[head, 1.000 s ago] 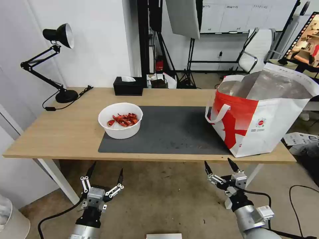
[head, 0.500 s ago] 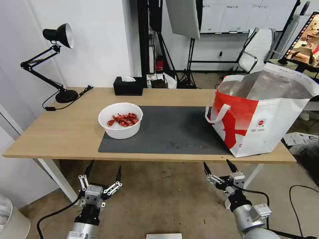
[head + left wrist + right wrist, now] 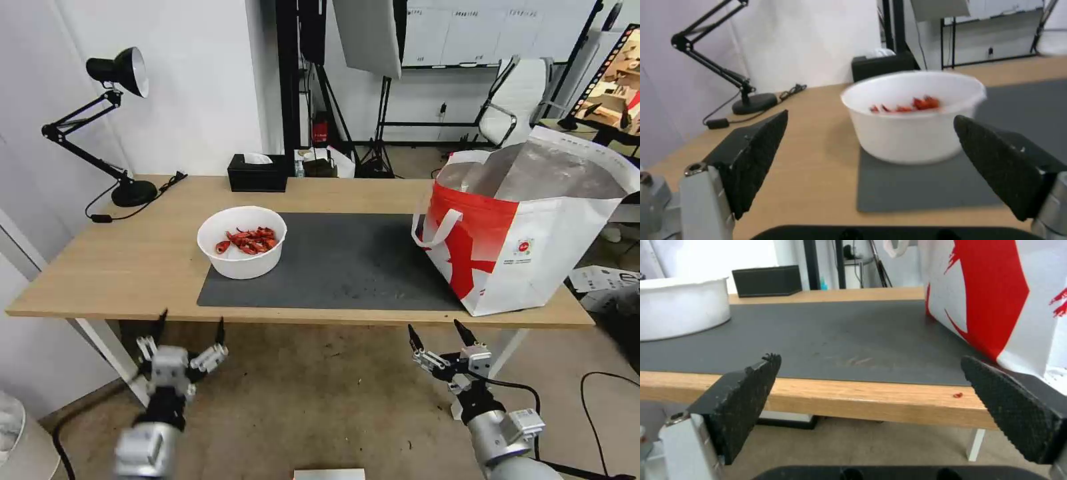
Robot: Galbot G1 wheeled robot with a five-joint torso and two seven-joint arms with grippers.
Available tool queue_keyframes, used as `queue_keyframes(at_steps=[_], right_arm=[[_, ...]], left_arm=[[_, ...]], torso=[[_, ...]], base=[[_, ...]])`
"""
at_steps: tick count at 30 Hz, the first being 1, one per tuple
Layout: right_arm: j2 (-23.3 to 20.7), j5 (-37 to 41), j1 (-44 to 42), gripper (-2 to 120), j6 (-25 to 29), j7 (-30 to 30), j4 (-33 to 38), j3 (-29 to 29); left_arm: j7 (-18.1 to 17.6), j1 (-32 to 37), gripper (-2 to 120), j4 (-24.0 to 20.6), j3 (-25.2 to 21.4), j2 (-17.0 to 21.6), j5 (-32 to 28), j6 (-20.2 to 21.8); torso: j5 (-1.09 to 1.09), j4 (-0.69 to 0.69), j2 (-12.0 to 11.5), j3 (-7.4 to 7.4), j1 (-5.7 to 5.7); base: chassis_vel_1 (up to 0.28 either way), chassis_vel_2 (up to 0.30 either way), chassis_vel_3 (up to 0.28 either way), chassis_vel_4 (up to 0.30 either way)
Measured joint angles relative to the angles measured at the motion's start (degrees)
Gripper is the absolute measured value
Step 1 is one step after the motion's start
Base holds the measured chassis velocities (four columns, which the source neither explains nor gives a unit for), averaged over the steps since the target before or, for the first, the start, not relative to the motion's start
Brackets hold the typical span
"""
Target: Pick up the trash from the table and place it into the takeout bag.
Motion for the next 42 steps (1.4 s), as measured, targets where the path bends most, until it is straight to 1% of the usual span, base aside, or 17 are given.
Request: queue_keyframes(at_steps=[2, 3, 5, 6, 9, 10, 13, 14, 17, 18, 21, 22, 25, 26, 28, 36, 42], right_arm=[[0.0, 0.0, 0.0, 100, 0.0, 0.0, 0.0, 0.0], [0.0, 0.0, 0.0, 100, 0.0, 0.0, 0.0, 0.0], [0.0, 0.0, 0.0, 100, 0.0, 0.0, 0.0, 0.0], [0.0, 0.0, 0.0, 100, 0.0, 0.0, 0.0, 0.0], [0.0, 0.0, 0.0, 100, 0.0, 0.0, 0.0, 0.0], [0.0, 0.0, 0.0, 100, 0.0, 0.0, 0.0, 0.0], [0.0, 0.0, 0.0, 100, 0.0, 0.0, 0.0, 0.0], [0.0, 0.0, 0.0, 100, 0.0, 0.0, 0.0, 0.0], [0.0, 0.0, 0.0, 100, 0.0, -0.1, 0.0, 0.0], [0.0, 0.0, 0.0, 100, 0.0, -0.1, 0.0, 0.0], [0.0, 0.0, 0.0, 100, 0.0, -0.1, 0.0, 0.0], [0.0, 0.0, 0.0, 100, 0.0, -0.1, 0.0, 0.0], [0.0, 0.0, 0.0, 100, 0.0, -0.1, 0.0, 0.0], [0.0, 0.0, 0.0, 100, 0.0, -0.1, 0.0, 0.0], [0.0, 0.0, 0.0, 100, 0.0, -0.1, 0.0, 0.0], [0.0, 0.0, 0.0, 100, 0.0, -0.1, 0.0, 0.0], [0.0, 0.0, 0.0, 100, 0.1, -0.1, 0.0, 0.0]], left_arm=[[-2.5, -3.2, 100, 0.4, -1.4, 5.3, -8.1, 4.0], [-2.5, -3.2, 100, 0.4, -1.4, 5.3, -8.1, 4.0], [-4.0, -6.1, 100, 1.9, -2.3, 12.0, -15.3, 6.1], [-4.0, -6.1, 100, 1.9, -2.3, 12.0, -15.3, 6.1], [-6.0, -12.1, 100, 6.4, -1.2, 21.0, -24.6, 8.0], [-6.0, -12.1, 100, 6.4, -1.2, 21.0, -24.6, 8.0], [-7.6, -19.6, 100, 12.3, 2.1, 27.8, -34.6, 9.5], [-7.6, -19.6, 100, 12.3, 2.1, 27.8, -34.6, 9.5], [-7.8, -28.4, 100, 18.3, 5.8, 33.0, -45.8, 11.6], [-7.8, -28.4, 100, 18.3, 5.8, 33.0, -45.8, 11.6], [-7.7, -37.1, 100, 23.8, 11.3, 35.2, -55.0, 14.4], [-7.7, -37.1, 100, 23.8, 11.3, 35.2, -55.0, 14.4], [-7.8, -45.9, 100, 29.2, 18.0, 34.9, -61.8, 19.2], [-7.8, -45.9, 100, 29.2, 18.0, 34.9, -61.8, 19.2], [-8.5, -51.0, 100, 32.6, 22.2, 33.6, -65.8, 22.8], [-10.7, -60.8, 100, 39.6, 29.4, 29.4, -69.0, 26.7], [-15.1, -66.7, 100, 44.0, 33.1, 26.6, -71.7, 30.2]], torso=[[0.00, 0.01, 0.0, 0.00, 0.01], [0.00, 0.01, 0.0, 0.00, 0.01], [0.01, 0.02, 0.0, 0.01, 0.00], [0.01, 0.02, 0.0, 0.01, 0.00], [0.00, 0.02, 0.0, 0.01, 0.01], [0.00, 0.02, 0.0, 0.01, 0.01], [0.00, 0.02, 0.0, 0.01, 0.01], [0.00, 0.02, 0.0, 0.01, 0.01], [0.02, 0.02, 0.0, 0.01, 0.01], [0.02, 0.02, 0.0, 0.01, 0.01], [0.04, 0.01, 0.0, 0.01, 0.01], [0.04, 0.01, 0.0, 0.01, 0.01], [0.03, 0.02, 0.0, 0.01, 0.01], [0.03, 0.02, 0.0, 0.01, 0.01], [-0.01, 0.03, 0.0, 0.01, 0.01], [0.02, 0.01, 0.0, 0.01, 0.00], [0.03, 0.01, 0.0, 0.00, 0.00]], base=[[0.000, 0.000, 0.000, 0.000], [0.000, 0.000, 0.000, 0.000], [0.000, 0.000, 0.000, 0.000], [0.000, 0.000, 0.000, 0.000], [0.000, 0.000, 0.000, 0.000], [0.000, 0.000, 0.000, 0.000], [0.000, 0.000, 0.000, 0.000], [0.000, 0.000, 0.000, 0.000], [0.000, 0.000, 0.000, 0.000], [0.000, 0.000, 0.000, 0.000], [0.000, 0.000, 0.000, 0.000], [0.000, 0.000, 0.000, 0.000], [0.000, 0.000, 0.000, 0.000], [0.000, 0.000, 0.000, 0.000], [0.000, 0.000, 0.000, 0.000], [0.000, 0.000, 0.000, 0.000], [0.000, 0.000, 0.000, 0.000]])
